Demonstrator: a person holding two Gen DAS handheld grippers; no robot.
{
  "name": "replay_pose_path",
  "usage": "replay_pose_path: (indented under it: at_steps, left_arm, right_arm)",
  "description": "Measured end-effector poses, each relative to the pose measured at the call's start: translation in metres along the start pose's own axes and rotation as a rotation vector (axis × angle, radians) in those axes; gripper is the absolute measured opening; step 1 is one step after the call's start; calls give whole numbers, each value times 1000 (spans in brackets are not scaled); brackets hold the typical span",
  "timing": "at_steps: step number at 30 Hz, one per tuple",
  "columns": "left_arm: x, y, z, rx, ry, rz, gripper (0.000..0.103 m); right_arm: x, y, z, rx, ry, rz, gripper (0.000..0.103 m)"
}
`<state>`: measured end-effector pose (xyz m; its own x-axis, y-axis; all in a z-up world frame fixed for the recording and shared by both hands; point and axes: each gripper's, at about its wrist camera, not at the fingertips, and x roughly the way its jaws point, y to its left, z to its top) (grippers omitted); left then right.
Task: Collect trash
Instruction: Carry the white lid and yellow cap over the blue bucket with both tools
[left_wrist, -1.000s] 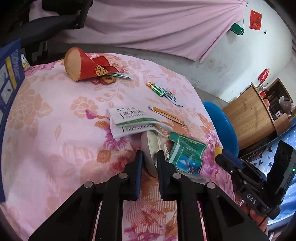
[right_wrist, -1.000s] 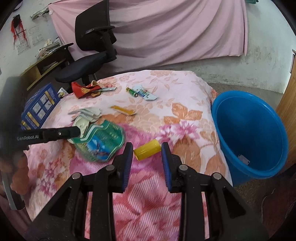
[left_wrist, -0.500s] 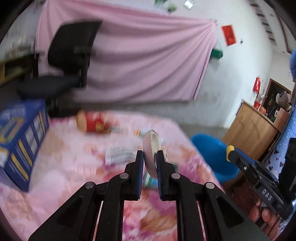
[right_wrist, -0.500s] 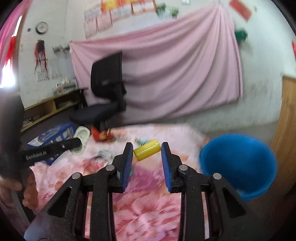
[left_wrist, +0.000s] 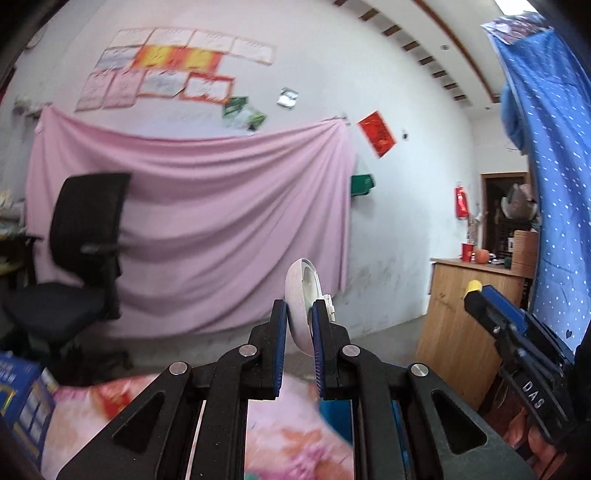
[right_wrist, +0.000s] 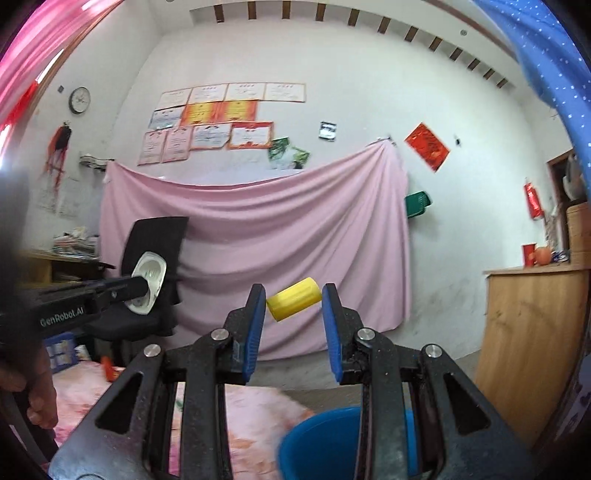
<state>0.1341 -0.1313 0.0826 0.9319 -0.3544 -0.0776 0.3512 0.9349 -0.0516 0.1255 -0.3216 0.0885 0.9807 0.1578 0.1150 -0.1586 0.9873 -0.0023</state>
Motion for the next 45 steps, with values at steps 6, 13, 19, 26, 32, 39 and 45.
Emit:
replay_pose_path:
  at_steps: [6,13,19,26,32,39,45]
  left_arm:
    - [46,-35,-1,59,12,-100,11]
    - [100,-70,-28,108,175,-214,11]
    - [143,-79,-48,45,357,-251,11]
    - [182,-85,-64,-39,564,-243,11]
    - [206,-87,-82,-82,696,-225,11]
    - [233,-89,-96,-123,810,-209,11]
    - [233,-80,-111,-146,870,-206,11]
  right_arm:
    - [0,-26,-28,30,53,-83,59]
    - [2,-62,-56,75,152,-134,59]
    - [13,-89,-76,142,269,-165,59]
    - [27,-110,-96,215,413,-165,59]
    - [42,-118,-119,238,540,-167,59]
    - [52,-122,-138,257,646,-151,59]
    - [55,-121,-145,257,689,-146,59]
